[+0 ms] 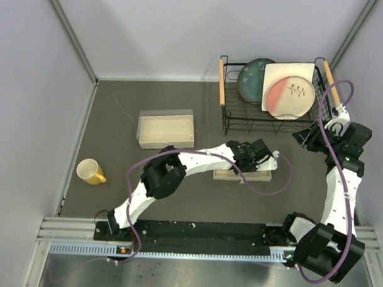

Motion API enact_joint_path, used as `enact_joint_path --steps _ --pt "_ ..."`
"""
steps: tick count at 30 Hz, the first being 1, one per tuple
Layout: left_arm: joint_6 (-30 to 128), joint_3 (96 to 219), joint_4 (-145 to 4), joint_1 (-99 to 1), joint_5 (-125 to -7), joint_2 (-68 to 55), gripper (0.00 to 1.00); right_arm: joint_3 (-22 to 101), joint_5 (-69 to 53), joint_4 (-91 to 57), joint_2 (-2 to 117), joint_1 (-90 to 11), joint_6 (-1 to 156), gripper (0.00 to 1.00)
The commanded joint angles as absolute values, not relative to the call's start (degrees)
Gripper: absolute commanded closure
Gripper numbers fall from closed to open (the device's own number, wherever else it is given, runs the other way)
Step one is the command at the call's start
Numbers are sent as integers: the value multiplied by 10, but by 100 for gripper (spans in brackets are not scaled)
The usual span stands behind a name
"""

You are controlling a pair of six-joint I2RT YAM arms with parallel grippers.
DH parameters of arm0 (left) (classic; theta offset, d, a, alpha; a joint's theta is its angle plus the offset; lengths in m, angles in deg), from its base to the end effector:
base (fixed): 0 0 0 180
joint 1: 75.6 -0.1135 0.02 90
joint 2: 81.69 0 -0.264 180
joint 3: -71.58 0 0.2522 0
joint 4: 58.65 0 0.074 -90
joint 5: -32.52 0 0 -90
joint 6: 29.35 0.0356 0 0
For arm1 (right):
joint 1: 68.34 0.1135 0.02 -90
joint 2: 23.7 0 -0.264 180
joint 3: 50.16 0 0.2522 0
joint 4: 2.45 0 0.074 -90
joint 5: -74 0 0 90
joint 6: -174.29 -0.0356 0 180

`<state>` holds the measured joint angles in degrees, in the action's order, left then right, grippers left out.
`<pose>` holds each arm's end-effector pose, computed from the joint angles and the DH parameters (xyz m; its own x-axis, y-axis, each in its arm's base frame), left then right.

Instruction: Organize the mixed jewelry

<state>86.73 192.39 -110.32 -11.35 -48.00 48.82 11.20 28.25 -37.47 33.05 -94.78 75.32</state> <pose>0.2192 -0.4409 0.1760 0.0330 0.9297 -0.3668 0.9348 0.1012 0.3405 0.2013 -0.0724 0.3042 -0.4820 0.3644 -0.7968 -0.1465 0.8631 0.4834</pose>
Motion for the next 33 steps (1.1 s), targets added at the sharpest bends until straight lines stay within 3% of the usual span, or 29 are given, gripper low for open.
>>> enact_joint_path --steps 1,2,5,14,19,26,30,33 --pt "860 1922 -1117 -108 -497 455 64 119 289 -376 326 -954 765 65" --pt "860 1922 -1117 -108 -493 451 58 119 289 -375 326 -954 765 64" --pt "865 1922 -1120 -107 -480 440 54 119 288 -377 321 -954 765 64" --pt "868 1904 -1115 -114 -469 365 52 138 289 -405 314 -954 776 63" --pt "846 1881 -1122 -127 -489 300 52 171 313 -468 311 -954 869 60" --pt "775 1787 -1113 -212 -632 157 52 203 361 -596 333 -937 1053 55" --pt "732 1733 -1088 -293 -719 57 51 188 312 -626 339 -879 1129 53" --pt "720 1699 -1076 -354 -746 6 49 170 269 -635 334 -815 1170 44"
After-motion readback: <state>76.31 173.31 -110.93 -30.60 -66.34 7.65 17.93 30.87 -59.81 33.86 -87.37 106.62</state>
